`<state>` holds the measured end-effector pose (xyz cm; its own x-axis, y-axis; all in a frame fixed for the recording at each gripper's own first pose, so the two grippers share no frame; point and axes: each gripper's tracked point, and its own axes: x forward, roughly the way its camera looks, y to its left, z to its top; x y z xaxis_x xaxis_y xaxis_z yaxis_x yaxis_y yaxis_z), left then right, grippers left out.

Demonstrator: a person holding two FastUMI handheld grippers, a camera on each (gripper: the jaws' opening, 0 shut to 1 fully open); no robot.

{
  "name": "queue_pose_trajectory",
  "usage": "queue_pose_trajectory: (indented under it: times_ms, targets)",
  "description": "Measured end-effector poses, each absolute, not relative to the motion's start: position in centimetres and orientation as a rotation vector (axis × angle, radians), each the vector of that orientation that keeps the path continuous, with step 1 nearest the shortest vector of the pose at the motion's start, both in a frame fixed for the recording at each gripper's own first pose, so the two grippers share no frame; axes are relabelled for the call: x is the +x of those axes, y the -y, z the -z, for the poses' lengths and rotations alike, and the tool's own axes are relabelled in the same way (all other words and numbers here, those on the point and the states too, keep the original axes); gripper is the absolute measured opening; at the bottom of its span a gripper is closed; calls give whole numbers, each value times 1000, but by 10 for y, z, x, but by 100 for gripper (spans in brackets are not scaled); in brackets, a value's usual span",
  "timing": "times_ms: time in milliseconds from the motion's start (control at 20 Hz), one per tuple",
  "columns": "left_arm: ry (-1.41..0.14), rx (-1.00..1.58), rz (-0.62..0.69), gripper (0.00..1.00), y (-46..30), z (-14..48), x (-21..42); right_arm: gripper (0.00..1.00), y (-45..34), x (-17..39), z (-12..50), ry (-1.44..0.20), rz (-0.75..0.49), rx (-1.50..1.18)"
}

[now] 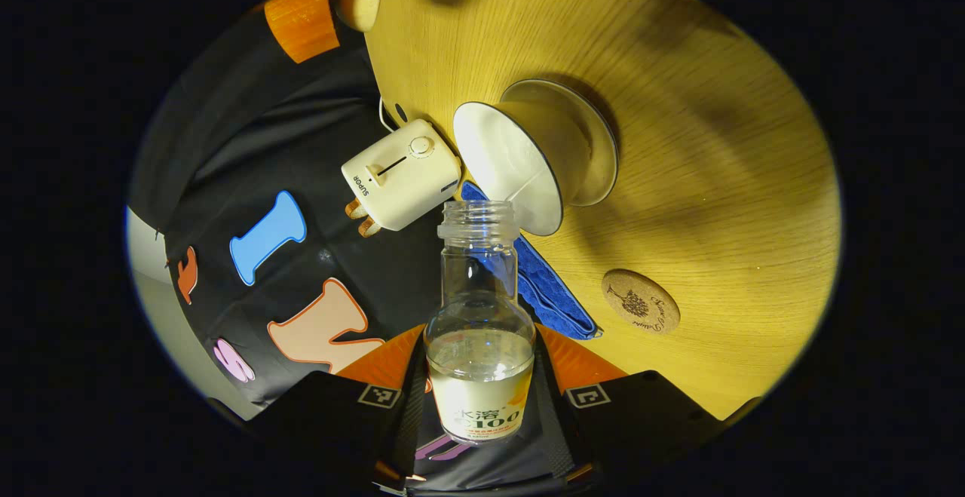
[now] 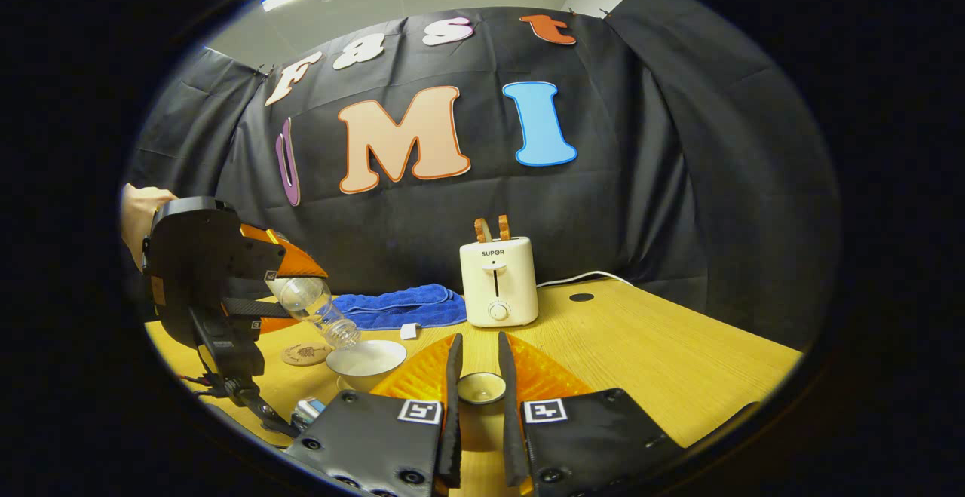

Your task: Open the teacup lid with one hand, grasp the water bottle and pour water into the teacup with the other hand; after pouring, place the water bottle on the coaster and then close the teacup lid.

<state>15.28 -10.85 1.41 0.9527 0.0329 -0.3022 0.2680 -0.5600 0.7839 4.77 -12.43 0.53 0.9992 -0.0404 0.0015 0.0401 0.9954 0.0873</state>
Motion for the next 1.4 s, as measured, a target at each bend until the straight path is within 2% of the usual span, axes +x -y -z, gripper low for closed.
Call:
queue_pose_trajectory:
  times_ms: [300, 600, 800, 850, 1000, 1050, 1150, 1300, 1400]
  targets:
    - [-202, 2127, 324, 65, 109, -16, 156, 25, 124, 48, -5, 4, 41, 89]
    - [-141, 1761, 392, 64, 117, -6, 155, 25, 123, 48, -5, 5, 40, 76]
    - [-49, 1390, 407, 64, 116, -14, 147, 25, 120, 48, -5, 6, 42, 54]
    - [-23, 1272, 390, 60, 112, -22, 144, 25, 120, 48, -6, 7, 43, 51]
    - [29, 862, 380, 63, 99, -41, 140, 25, 119, 47, -5, 7, 43, 41]
    - [21, 742, 378, 59, 93, -43, 142, 25, 119, 47, -5, 7, 44, 35]
    - [5, 518, 383, 63, 82, -43, 143, 25, 117, 47, -6, 9, 45, 21]
    - [13, 295, 353, 60, 63, -38, 153, 25, 115, 46, -5, 8, 45, 2]
    - [-7, 149, 330, 63, 52, -29, 156, 25, 114, 47, -4, 9, 45, -3]
